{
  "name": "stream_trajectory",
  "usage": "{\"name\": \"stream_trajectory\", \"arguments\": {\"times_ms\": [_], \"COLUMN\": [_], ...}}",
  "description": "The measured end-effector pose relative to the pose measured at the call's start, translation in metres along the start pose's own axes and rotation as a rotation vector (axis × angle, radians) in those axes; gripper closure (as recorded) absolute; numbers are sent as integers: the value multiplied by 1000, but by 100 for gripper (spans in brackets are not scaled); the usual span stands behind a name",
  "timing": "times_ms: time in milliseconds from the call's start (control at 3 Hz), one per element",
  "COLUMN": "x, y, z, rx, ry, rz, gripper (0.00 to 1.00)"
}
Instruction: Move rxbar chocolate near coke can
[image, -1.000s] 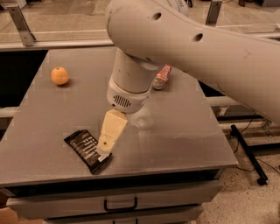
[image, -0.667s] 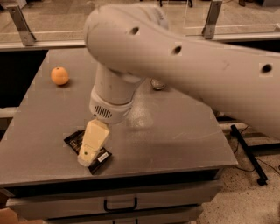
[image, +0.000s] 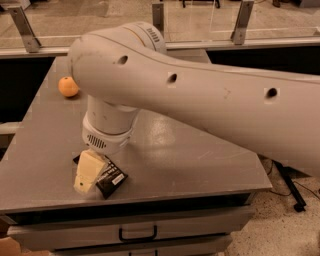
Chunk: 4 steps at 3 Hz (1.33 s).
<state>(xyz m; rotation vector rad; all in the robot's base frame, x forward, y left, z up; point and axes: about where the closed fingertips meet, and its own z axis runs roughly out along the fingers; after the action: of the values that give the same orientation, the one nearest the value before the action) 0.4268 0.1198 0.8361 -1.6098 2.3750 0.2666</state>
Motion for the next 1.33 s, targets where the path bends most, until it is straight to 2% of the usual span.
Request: {"name": "stream_trajectory", "arguments": {"times_ms": [1000,1333], "x": [-7,0], "y": [11,-5], "z": [10,2], "rx": [0,37], "ry": [-11,-34], "rz": [5,14], "gripper": [87,100]}}
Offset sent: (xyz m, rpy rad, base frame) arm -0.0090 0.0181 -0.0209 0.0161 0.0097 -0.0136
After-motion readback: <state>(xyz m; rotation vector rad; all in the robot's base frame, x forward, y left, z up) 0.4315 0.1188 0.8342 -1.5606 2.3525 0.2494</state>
